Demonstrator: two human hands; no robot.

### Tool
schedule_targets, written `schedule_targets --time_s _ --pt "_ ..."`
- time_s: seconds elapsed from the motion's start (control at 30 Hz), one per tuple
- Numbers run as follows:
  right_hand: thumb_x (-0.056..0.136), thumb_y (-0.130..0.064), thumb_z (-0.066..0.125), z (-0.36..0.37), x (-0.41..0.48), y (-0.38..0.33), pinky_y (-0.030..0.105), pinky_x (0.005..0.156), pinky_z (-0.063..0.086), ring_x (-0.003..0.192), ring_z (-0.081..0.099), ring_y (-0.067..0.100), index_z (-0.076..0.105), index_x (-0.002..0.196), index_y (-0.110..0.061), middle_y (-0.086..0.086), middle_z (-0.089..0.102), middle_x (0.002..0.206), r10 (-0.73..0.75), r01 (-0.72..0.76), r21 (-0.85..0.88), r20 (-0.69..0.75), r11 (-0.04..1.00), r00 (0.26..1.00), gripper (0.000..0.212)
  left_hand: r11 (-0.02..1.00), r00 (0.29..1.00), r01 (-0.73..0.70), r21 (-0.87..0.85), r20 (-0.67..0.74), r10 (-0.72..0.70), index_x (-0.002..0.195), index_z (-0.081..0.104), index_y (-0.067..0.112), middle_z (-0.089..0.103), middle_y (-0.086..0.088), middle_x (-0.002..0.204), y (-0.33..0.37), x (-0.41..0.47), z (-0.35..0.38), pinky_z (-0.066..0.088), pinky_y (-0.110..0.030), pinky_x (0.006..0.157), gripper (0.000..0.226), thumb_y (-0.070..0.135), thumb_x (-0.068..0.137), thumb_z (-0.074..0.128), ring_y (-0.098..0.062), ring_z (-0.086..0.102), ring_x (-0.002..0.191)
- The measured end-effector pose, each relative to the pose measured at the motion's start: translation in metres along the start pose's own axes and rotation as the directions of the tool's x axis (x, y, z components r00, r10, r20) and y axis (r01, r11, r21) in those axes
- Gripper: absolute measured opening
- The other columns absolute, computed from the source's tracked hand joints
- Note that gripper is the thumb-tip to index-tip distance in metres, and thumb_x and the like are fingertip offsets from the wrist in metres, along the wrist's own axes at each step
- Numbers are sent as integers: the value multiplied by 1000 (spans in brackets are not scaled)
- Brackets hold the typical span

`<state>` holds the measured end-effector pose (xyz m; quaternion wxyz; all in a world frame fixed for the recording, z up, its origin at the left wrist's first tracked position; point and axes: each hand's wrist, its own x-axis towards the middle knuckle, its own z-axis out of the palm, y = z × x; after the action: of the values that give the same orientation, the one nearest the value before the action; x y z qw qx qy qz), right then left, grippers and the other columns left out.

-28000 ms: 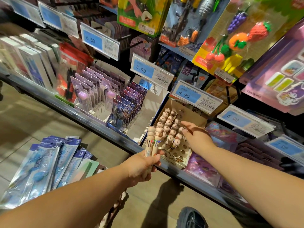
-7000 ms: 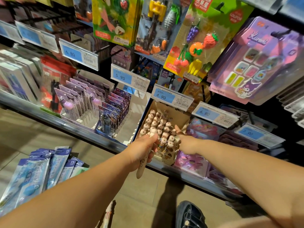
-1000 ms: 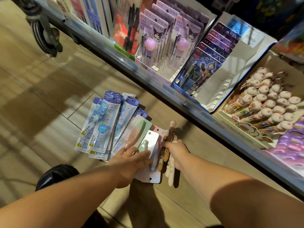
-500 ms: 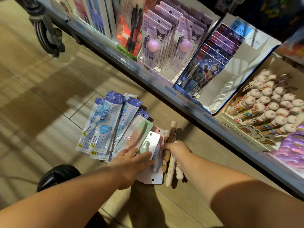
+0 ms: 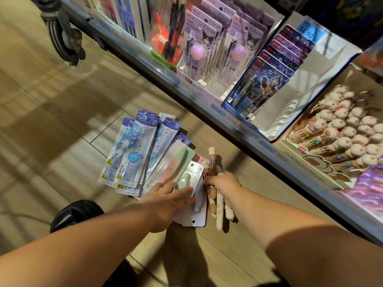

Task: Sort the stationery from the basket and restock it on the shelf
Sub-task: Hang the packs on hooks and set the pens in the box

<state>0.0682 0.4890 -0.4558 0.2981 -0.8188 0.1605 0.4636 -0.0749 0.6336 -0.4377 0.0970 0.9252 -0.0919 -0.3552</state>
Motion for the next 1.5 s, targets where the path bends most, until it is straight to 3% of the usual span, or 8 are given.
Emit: schedule_targets --time_s 0.27,0.4,0.63,0.83,0.97,1.1,1.37,1.5 --pt "75 -31 76 -3 -9 -5 47 89 54 96 65 31 54 117 -22 11 66 105 -59 64 83 -68 994 996 48 1000 1000 3 14 20 -3 151 11 47 -3 19 160 1 -3 -6 18 -43 115 68 33 96 48 -24 11 143" --pt "75 -21 76 -24 -22 -22 46 87 55 91 67 29 55 112 -19 11 68 100 -157 152 187 12 971 987 42 982 997 34 -184 -58 -45 150 24 40 32 9 152 13 -3 -34 29 -39 108 57 41 98 47 -23 28 135" --pt "82 -2 67 -65 -64 -77 35 61 53 65 62 22 53 99 -11 10 59 77 -405 315 406 156 858 901 24 371 899 -90 -924 -236 -369 138 49 21 60 -3 129 22 16 -103 41 -31 105 47 45 97 49 -19 55 121" --pt "84 2 65 -88 -111 -114 29 53 55 56 64 20 50 94 -10 11 63 67 -508 372 558 104 741 855 22 151 853 -328 -933 -361 -378 127 49 20 55 -2 105 48 3 -169 48 -44 87 40 47 98 49 -14 57 85" --pt "85 0 66 -110 -141 -133 24 48 52 48 64 17 55 94 -7 9 65 59 -553 416 587 66 694 830 16 137 836 -428 -893 -449 -315 132 43 15 58 5 80 62 -15 -209 48 -12 58 31 28 104 42 3 56 53" --pt "87 -9 68 -132 -170 -141 30 62 54 57 65 19 56 97 -12 6 66 62 -593 449 590 63 671 803 16 84 842 -504 -860 -510 -175 125 40 12 57 11 46 80 -40 -241 42 -12 42 21 15 106 33 1 54 39" --pt "86 -28 71 -171 -210 -125 32 72 54 82 69 19 52 122 -6 13 69 97 -673 629 332 28 704 739 46 80 863 -492 -867 -498 -84 107 52 14 63 -7 69 108 -56 -260 44 -30 44 13 17 104 41 -26 49 49" --pt "86 -44 67 -183 -217 -113 28 84 52 98 66 16 52 127 -13 7 68 111 -678 669 158 12 727 735 54 39 866 -499 -866 -500 -31 126 48 17 68 -14 78 120 -48 -257 40 -30 43 28 26 101 47 -32 55 56"
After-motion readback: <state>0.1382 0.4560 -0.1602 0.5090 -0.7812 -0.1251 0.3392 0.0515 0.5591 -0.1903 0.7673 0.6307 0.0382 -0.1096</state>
